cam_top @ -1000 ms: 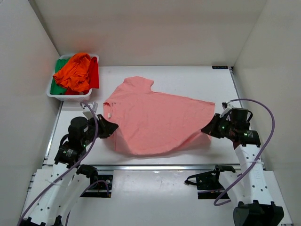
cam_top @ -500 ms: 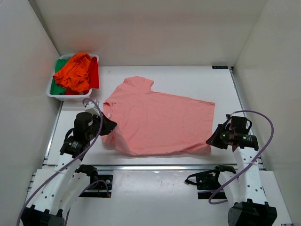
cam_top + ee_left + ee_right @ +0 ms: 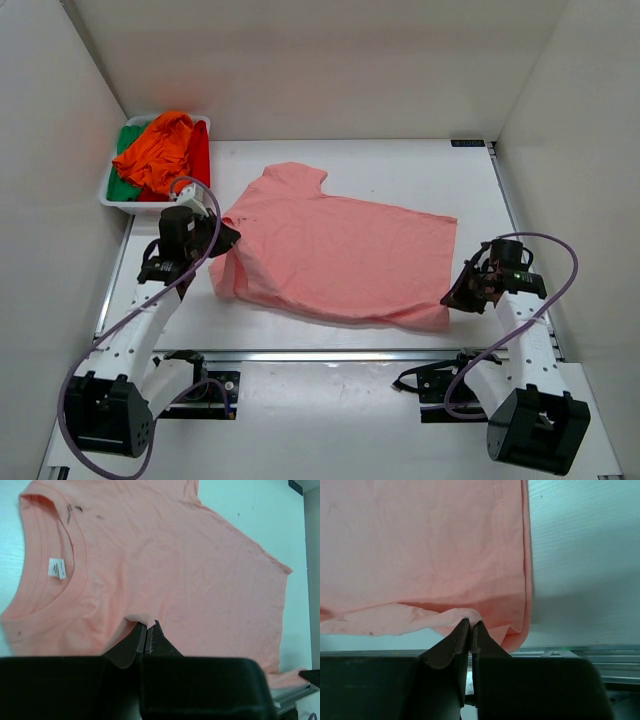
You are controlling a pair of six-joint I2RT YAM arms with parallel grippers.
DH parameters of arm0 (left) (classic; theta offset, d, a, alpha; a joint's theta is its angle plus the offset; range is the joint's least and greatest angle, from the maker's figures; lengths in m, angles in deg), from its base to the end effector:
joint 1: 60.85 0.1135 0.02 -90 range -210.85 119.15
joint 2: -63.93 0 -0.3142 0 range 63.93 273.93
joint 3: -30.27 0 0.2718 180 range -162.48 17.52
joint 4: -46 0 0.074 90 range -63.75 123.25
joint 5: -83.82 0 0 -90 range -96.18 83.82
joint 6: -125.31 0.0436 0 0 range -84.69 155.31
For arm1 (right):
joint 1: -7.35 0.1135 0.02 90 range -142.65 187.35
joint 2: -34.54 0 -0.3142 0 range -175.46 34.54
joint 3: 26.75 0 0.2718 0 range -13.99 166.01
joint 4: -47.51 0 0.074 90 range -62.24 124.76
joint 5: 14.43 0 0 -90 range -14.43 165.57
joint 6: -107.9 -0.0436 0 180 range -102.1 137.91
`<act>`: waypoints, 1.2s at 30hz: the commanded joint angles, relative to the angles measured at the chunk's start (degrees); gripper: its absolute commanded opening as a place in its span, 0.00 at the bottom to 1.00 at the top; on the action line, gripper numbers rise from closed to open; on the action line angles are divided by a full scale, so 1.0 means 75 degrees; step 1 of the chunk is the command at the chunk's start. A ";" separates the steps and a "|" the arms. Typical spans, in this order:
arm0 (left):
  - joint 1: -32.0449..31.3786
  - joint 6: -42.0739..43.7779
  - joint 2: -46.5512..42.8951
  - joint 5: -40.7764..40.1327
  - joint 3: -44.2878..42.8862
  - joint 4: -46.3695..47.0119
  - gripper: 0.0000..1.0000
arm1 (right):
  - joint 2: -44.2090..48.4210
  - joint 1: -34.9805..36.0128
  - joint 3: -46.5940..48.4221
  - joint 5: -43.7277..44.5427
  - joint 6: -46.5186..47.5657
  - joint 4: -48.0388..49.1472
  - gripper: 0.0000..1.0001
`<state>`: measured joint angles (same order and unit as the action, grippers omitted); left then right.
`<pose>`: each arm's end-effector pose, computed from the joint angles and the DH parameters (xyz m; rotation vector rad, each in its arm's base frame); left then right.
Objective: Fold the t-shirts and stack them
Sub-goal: Fold the flattened tshirt in 1/3 of the way
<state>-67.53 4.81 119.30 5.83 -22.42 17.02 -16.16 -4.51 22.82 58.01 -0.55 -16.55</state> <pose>0.2097 -0.0337 0.2981 -0.3226 2.1460 -0.6015 0.1409 -0.0162 0.2464 0.6158 2.6235 0.4493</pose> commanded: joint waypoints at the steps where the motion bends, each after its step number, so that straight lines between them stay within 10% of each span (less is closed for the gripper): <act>1: 0.0152 0.0106 0.0280 0.0180 -0.0463 0.0663 0.02 | -0.0131 -0.0130 0.0083 0.0080 0.0105 0.0419 0.00; 36: 0.0644 0.0247 0.3057 0.0157 -0.1717 0.1918 0.03 | -0.2017 -0.0563 0.0376 0.0116 0.0199 0.1767 0.00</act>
<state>-63.25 5.79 141.90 6.77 -32.50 28.86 -30.72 -8.48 23.00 58.23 0.10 -6.22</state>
